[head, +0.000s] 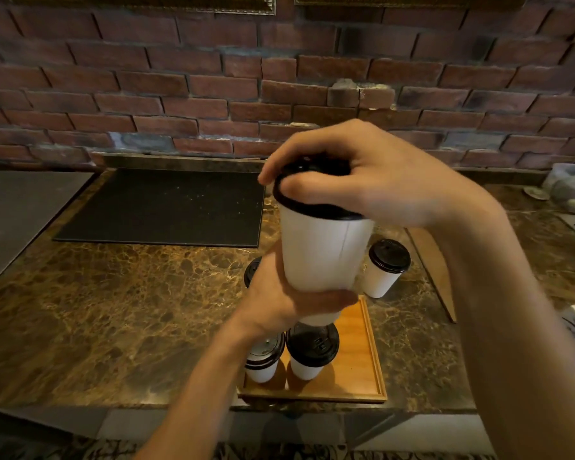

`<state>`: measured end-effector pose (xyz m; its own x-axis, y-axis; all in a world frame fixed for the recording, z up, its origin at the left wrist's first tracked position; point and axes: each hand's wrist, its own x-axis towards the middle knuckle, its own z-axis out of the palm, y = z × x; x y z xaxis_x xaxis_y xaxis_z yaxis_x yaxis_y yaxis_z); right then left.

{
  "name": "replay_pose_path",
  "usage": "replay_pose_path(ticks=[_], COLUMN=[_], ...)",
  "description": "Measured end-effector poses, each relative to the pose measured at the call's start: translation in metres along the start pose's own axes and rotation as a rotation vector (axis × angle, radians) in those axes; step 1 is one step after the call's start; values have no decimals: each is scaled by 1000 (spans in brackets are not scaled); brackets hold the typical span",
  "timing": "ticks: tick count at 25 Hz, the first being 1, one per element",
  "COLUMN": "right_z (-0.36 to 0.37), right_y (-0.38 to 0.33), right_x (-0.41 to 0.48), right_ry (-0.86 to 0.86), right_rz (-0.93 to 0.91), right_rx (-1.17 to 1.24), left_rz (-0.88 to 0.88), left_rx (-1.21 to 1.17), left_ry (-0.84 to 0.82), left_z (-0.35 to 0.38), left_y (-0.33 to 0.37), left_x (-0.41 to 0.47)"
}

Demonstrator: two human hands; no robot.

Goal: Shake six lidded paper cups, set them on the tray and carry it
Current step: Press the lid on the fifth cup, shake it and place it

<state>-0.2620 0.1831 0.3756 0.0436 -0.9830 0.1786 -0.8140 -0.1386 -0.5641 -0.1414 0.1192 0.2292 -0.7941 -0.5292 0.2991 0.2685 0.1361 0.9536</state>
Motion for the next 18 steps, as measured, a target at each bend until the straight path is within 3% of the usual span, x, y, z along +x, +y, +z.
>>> replay_pose_path(ticks=[3, 5, 9, 11, 13, 16, 18], right_z=[30, 31, -3, -8, -2, 25, 36], right_y=[-8, -11, 3, 12, 15, 9, 3], right_x=[12, 13, 2, 0, 5, 19, 20], right_ry=[369, 511, 35, -35, 71, 349, 513], right_rz=[231, 209, -223, -294, -154, 124, 100], right_rx=[-428, -457, 192, 324, 200, -304, -407], left_rz=[110, 125, -32, -50, -12, 72, 69], left_rx=[136, 189, -49, -59, 1, 198, 212], left_ry=[307, 332, -116, -188, -12, 353, 393], left_z=[20, 17, -20, -24, -13, 10, 8], left_y=[2, 5, 14, 12, 8, 0, -4], left_x=[6, 8, 8, 9, 12, 18, 20])
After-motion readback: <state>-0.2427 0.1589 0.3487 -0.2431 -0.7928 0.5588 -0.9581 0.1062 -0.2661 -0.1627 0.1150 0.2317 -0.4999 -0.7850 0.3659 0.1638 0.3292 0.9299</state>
